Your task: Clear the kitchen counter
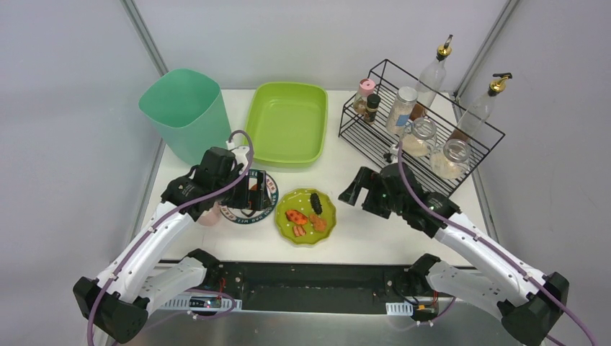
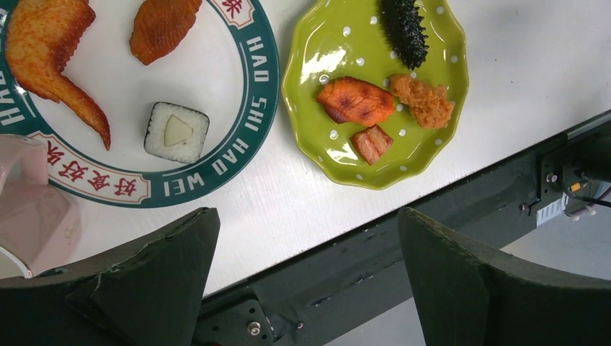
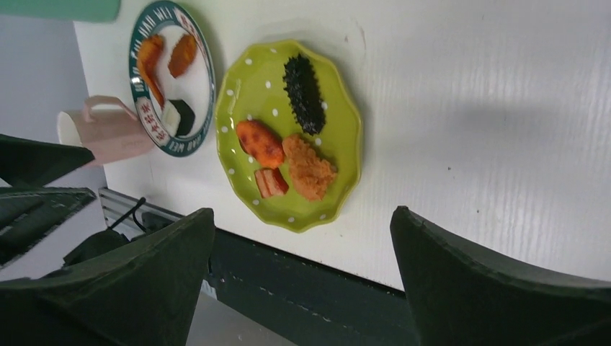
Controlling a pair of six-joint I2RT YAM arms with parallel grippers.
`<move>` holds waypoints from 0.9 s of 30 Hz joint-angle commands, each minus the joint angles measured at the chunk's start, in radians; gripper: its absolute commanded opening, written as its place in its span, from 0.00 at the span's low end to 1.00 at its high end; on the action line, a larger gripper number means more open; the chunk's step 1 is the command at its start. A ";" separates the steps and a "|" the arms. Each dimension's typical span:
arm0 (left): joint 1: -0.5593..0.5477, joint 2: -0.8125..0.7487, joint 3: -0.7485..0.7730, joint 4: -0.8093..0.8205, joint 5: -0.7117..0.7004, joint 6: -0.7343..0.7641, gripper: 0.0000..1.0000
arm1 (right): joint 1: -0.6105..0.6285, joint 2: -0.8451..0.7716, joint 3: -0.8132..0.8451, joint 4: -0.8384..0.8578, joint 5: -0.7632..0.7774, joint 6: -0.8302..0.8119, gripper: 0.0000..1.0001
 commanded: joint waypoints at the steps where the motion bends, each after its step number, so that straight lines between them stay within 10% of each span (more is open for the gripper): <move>1: 0.010 -0.013 -0.001 -0.007 -0.043 0.000 1.00 | 0.071 0.011 -0.057 0.068 0.006 0.085 0.95; 27: -0.006 0.010 -0.160 -0.004 0.044 -0.480 0.91 | 0.192 0.265 -0.298 0.396 0.115 0.250 0.67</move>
